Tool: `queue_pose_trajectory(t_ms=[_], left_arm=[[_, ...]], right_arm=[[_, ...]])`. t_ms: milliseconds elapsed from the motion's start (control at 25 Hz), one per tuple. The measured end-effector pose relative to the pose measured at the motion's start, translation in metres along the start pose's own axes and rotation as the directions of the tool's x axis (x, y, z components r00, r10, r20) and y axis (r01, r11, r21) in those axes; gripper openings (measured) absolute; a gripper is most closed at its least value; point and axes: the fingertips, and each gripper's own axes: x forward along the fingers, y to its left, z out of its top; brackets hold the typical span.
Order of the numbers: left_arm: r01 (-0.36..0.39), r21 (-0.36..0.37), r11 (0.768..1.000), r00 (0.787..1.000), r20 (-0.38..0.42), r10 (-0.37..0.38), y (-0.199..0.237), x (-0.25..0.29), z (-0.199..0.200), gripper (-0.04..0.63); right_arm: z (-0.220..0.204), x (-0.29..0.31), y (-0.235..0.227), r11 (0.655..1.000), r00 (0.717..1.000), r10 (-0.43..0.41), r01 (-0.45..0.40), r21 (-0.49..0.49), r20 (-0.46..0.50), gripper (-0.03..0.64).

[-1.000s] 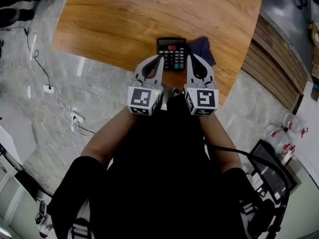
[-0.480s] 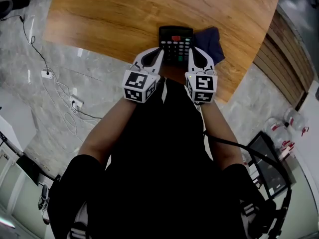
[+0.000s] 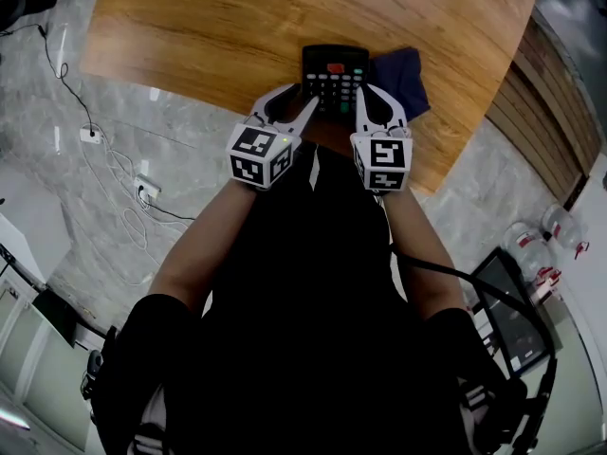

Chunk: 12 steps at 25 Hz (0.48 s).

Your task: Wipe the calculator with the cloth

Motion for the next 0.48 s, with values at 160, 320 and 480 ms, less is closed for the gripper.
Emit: queue_pose_trajectory(t_ms=[160,320,480], left_arm=[[0.001,-0.002,1.000,1.000,-0.011,-0.001,0.0033,0.0001,-0.0011,0.150],[0.026,-0.031,0.999,0.998,-0.058,-0.027,0.0030,-0.0022,-0.0042,0.152],[0.106,-0.118,0.987,0.989,-0.088,-0.117,-0.0056,-0.0063,-0.0059,0.160]], right_arm=[[-0.0009,0.0017,-0.0004,1.000,1.000,0.007,-0.007,0.012,-0.016,0.015],[-0.0024,0.0025,-0.0036,0.999,1.000,0.007,-0.006,0.053,-0.019,0.015],[-0.0018,0.0025,-0.0050,0.998,1.000,-0.003,0.003,0.056,-0.004,0.015]])
